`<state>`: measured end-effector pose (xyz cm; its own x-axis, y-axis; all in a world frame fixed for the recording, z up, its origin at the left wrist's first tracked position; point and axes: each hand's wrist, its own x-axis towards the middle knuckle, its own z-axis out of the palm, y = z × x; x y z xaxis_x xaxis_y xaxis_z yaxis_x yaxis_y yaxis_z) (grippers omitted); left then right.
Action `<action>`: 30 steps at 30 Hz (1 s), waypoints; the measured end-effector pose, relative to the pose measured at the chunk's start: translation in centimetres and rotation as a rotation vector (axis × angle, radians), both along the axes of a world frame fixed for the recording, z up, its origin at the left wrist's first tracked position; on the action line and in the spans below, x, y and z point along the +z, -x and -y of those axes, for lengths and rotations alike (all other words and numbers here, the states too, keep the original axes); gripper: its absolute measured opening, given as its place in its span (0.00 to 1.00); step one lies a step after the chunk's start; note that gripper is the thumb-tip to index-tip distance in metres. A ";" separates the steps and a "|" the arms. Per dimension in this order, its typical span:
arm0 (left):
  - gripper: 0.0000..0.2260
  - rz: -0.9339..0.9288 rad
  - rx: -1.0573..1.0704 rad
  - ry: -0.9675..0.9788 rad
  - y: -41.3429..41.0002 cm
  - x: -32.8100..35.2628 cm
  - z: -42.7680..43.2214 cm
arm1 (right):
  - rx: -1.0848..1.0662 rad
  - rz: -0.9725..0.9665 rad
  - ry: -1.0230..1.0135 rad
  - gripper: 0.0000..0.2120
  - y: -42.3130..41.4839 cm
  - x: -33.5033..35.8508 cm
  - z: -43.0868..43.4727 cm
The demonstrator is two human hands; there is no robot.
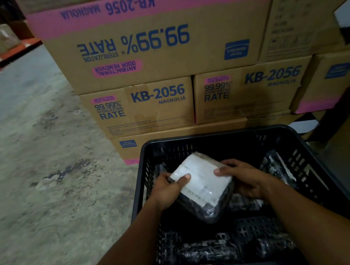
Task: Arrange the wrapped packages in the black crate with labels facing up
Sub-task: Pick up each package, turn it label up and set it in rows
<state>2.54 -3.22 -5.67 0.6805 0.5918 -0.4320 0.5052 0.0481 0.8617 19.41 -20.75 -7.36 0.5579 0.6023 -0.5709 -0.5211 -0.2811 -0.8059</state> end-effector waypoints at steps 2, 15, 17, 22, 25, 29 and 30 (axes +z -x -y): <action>0.28 -0.023 -0.057 -0.017 0.1 -0.1 0.0 | -0.173 0.042 -0.057 0.36 0.0 0.1 -0.5; 0.27 0.012 0.031 -0.044 0.2 -1.7 0.4 | -0.241 -0.085 -0.203 0.32 1.2 0.9 -1.5; 0.21 -0.012 -0.011 -0.006 0.5 -1.4 0.1 | -0.295 0.007 -0.121 0.27 1.2 1.3 -1.8; 0.34 0.159 -0.106 0.114 1.0 -1.7 0.1 | -0.194 0.033 -0.109 0.18 1.2 1.6 -2.1; 0.34 0.199 -0.092 0.061 1.3 -2.2 0.6 | 0.093 -0.107 -0.091 0.29 1.3 1.2 -1.1; 0.23 0.192 0.008 0.106 0.9 -2.3 0.1 | 0.022 -0.015 -0.093 0.33 1.1 0.7 -0.7; 0.22 0.169 0.050 0.134 0.8 -2.1 0.1 | -0.047 0.020 -0.090 0.31 0.8 0.7 -0.6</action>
<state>1.77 -3.33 -7.82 0.7214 0.5716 -0.3910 0.3479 0.1890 0.9183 18.56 -20.20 -6.70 0.5975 0.6236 -0.5040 -0.5151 -0.1832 -0.8373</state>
